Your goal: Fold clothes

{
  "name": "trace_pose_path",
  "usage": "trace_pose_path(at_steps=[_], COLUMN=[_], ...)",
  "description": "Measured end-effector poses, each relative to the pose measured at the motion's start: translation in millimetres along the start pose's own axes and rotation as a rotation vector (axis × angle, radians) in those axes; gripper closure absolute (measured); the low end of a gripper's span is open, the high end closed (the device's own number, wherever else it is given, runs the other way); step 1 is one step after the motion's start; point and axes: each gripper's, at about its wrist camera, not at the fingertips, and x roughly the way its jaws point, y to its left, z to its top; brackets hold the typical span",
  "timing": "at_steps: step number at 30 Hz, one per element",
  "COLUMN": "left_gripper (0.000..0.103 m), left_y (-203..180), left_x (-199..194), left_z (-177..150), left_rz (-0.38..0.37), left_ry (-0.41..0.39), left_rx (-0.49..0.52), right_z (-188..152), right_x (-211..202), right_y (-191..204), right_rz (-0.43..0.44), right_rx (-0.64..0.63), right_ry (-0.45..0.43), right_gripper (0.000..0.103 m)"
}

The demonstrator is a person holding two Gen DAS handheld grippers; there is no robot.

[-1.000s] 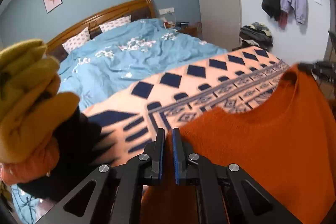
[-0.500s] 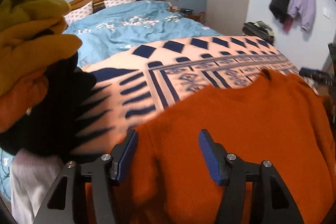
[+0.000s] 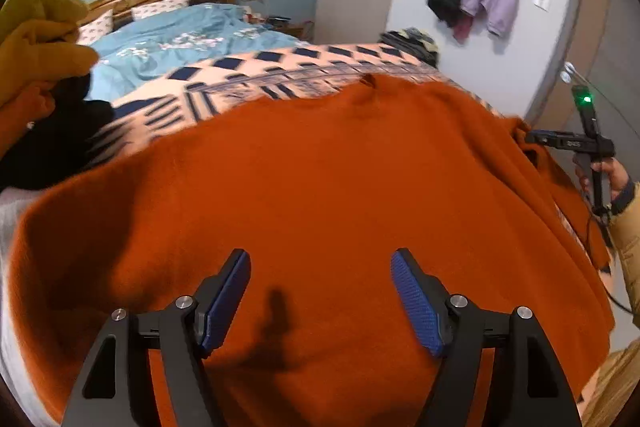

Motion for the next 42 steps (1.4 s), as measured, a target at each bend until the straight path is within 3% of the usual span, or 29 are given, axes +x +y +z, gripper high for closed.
trace_pose_path(at_steps=[7,8,9,11,16,18,19,21,23,26,27,30,34,36,37,39,42], left_gripper=[0.026,0.025,0.025,0.025,0.025,0.025,0.025,0.024,0.024,0.024,0.024,0.024,0.024,0.024,0.024,0.024,0.024], left_y=[-25,-27,-29,-32,-36,-37,-37,-38,-38,-38,-38,-33,-23,-17,-14,-9,-3], left_x=[4,4,4,4,0,-1,-1,-1,1,1,1,-1,-6,-9,-10,-12,-17], left_z=[-8,-9,-9,-11,-16,-18,-18,-20,-21,-24,-25,-27,-28,-31,-32,-35,-40], left_rz=[-0.041,-0.044,-0.048,-0.045,-0.056,-0.064,-0.064,-0.064,-0.062,-0.057,-0.055,-0.045,-0.03,-0.02,-0.016,-0.01,-0.015], left_ry=[0.013,0.012,0.013,0.014,0.008,0.007,0.006,0.01,0.017,0.021,0.021,0.014,-0.003,-0.007,-0.007,-0.011,-0.015], left_rx=[0.031,0.03,0.032,0.032,0.028,0.025,0.022,0.019,0.013,0.009,0.006,-0.012,-0.045,-0.062,-0.071,-0.094,-0.127], right_z=[-15,-12,-9,-4,7,13,16,22,25,28,29,38,54,56,54,48,40], right_x=[5,6,7,7,-16,-15,-10,7,26,45,44,31,4,15,25,41,33], right_y=[-9,-6,-4,2,19,25,28,31,32,28,26,13,-27,-39,-40,-37,-36], right_rz=[0.016,0.03,0.047,0.063,0.014,-0.004,-0.009,-0.069,-0.066,-0.002,-0.001,-0.081,-0.217,-0.17,-0.191,-0.208,-0.199], right_rx=[0.041,0.032,0.026,0.008,-0.057,-0.093,-0.121,-0.168,-0.213,-0.222,-0.215,-0.19,-0.009,0.05,0.053,0.039,0.093], right_ry=[0.002,-0.001,-0.006,-0.002,-0.126,-0.143,-0.135,-0.097,-0.033,0.038,0.032,-0.014,-0.152,-0.091,-0.053,0.003,-0.037], right_gripper=[0.022,0.03,0.046,0.053,0.039,0.019,0.014,0.014,0.014,0.052,0.078,0.082,0.083,0.079,0.075,0.061,0.05])
